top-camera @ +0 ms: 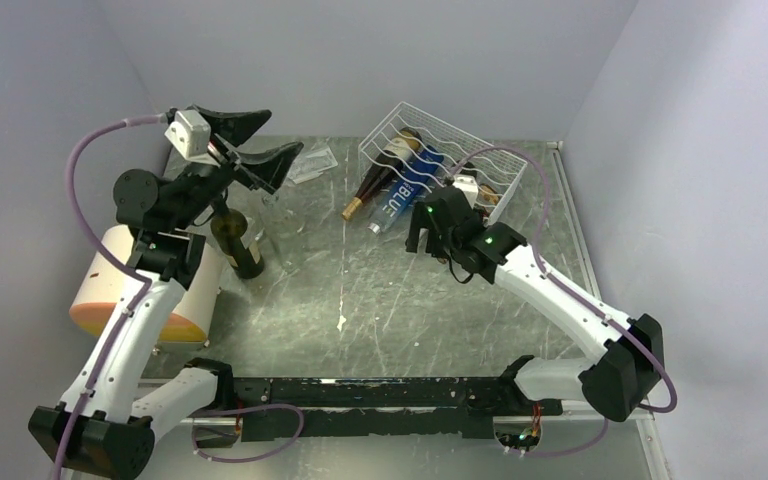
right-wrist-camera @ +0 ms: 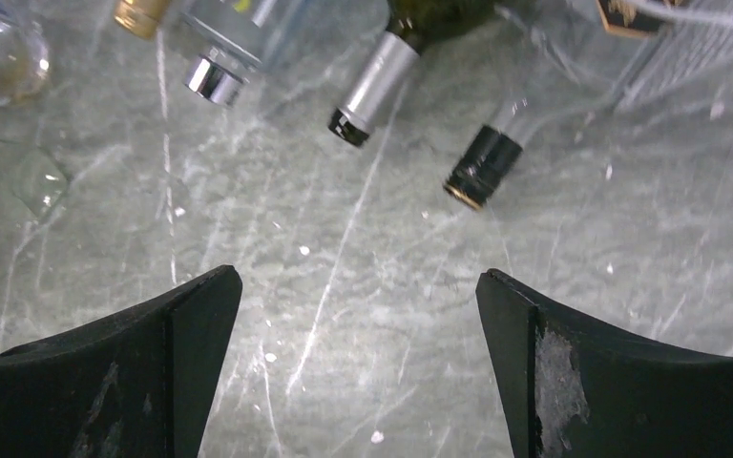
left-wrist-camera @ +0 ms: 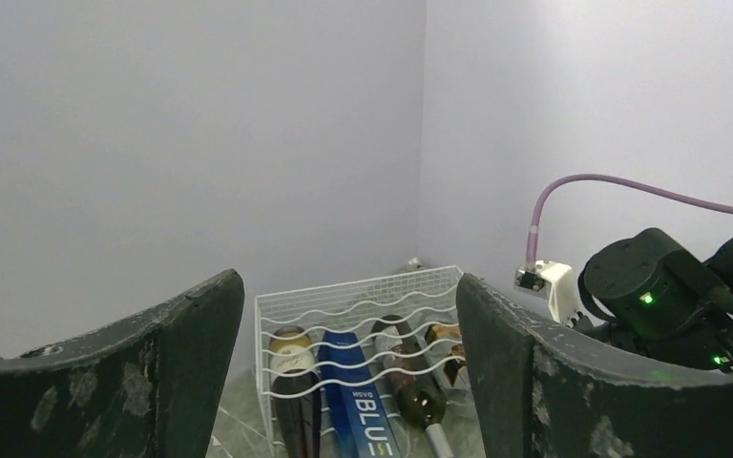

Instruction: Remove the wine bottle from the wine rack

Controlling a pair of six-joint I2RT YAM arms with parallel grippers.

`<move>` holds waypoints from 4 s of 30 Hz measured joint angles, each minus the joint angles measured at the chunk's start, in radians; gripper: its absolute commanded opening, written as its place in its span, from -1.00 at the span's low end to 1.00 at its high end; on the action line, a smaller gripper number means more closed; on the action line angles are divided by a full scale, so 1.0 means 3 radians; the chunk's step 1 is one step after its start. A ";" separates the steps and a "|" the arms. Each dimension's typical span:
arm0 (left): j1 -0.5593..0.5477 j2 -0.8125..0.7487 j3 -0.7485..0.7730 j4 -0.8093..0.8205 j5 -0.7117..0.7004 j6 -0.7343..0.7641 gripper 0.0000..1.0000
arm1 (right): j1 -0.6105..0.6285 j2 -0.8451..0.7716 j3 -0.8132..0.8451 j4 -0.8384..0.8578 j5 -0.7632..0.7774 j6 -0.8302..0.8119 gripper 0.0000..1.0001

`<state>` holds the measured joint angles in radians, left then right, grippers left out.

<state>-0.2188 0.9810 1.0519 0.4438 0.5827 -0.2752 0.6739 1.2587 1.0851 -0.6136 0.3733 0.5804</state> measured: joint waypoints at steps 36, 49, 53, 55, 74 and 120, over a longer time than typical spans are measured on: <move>-0.1441 -0.0573 -0.0848 -0.0351 -0.1408 0.1424 0.70 | -0.0785 0.0579 -0.0715 0.1073 0.0108 0.0596 0.85; -0.1685 -0.0708 -0.0940 -0.0328 -0.1792 0.1631 0.76 | -0.0791 0.0971 -0.1008 0.1710 0.0085 0.0820 0.27; -0.1751 -0.0717 -0.0944 -0.0322 -0.1883 0.1694 0.77 | -0.0791 0.1036 -0.1074 0.1895 0.0088 0.0846 0.08; -0.1773 -0.0717 -0.0944 -0.0322 -0.1911 0.1717 0.77 | -0.0791 0.1069 -0.1090 0.1968 0.0118 0.0856 0.00; -0.1881 -0.0748 -0.1007 -0.0294 -0.2093 0.1858 0.79 | -0.0577 0.0633 -0.1514 0.1995 0.0228 0.1354 -0.48; -0.2558 0.0113 -0.0552 -0.1176 -0.1378 0.0685 0.90 | -0.0125 -0.1125 -0.0922 -0.0548 -0.1240 -0.0141 -1.00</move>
<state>-0.9863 1.0149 0.8864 0.0910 0.1692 -0.0696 0.6365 0.9211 0.8085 -0.7780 0.0013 0.5381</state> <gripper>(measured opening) 0.934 0.369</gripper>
